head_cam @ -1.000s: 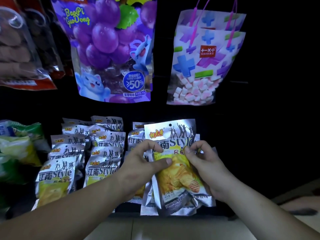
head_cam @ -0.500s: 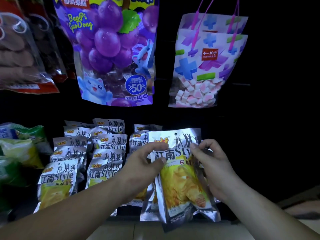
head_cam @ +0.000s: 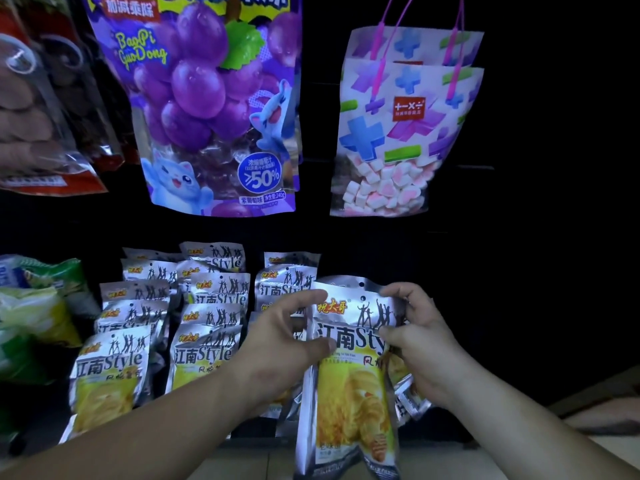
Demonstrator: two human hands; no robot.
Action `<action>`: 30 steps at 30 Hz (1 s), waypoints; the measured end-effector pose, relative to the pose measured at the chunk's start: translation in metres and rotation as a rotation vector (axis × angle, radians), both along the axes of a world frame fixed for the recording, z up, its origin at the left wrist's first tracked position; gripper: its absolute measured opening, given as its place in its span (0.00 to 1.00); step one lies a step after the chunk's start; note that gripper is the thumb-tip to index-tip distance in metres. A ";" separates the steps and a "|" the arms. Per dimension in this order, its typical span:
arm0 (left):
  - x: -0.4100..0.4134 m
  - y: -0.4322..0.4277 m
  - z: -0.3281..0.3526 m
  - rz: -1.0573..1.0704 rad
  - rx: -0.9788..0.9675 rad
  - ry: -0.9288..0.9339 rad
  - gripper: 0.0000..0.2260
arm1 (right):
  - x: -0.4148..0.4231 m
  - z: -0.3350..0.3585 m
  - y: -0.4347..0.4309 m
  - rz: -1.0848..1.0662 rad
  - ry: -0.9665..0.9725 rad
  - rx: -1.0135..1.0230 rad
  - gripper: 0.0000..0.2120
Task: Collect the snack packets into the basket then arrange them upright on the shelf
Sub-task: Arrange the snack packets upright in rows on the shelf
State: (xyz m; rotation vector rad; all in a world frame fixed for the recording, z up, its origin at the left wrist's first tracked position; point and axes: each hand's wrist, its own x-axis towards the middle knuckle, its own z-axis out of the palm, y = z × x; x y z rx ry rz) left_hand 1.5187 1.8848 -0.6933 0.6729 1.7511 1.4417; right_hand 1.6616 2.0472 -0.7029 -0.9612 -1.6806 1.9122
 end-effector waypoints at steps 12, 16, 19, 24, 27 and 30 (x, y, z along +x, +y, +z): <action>0.000 0.022 -0.024 -0.084 -0.097 -0.027 0.14 | 0.006 -0.036 0.019 0.028 -0.207 0.175 0.12; -0.013 0.048 -0.039 -0.052 -0.116 0.017 0.14 | 0.001 -0.047 0.040 0.052 -0.219 0.078 0.13; -0.029 0.074 -0.046 -0.044 -0.117 0.055 0.13 | -0.014 -0.052 0.059 0.119 -0.240 0.125 0.15; -0.060 0.125 -0.057 -0.004 -0.155 0.184 0.14 | -0.041 -0.084 0.106 -0.034 -0.326 0.350 0.07; -0.074 0.149 -0.072 0.133 -0.162 0.254 0.14 | -0.051 -0.115 0.141 -0.040 -0.477 0.485 0.08; -0.082 0.159 -0.092 0.176 -0.138 0.245 0.15 | -0.058 -0.142 0.160 0.094 -0.567 0.379 0.04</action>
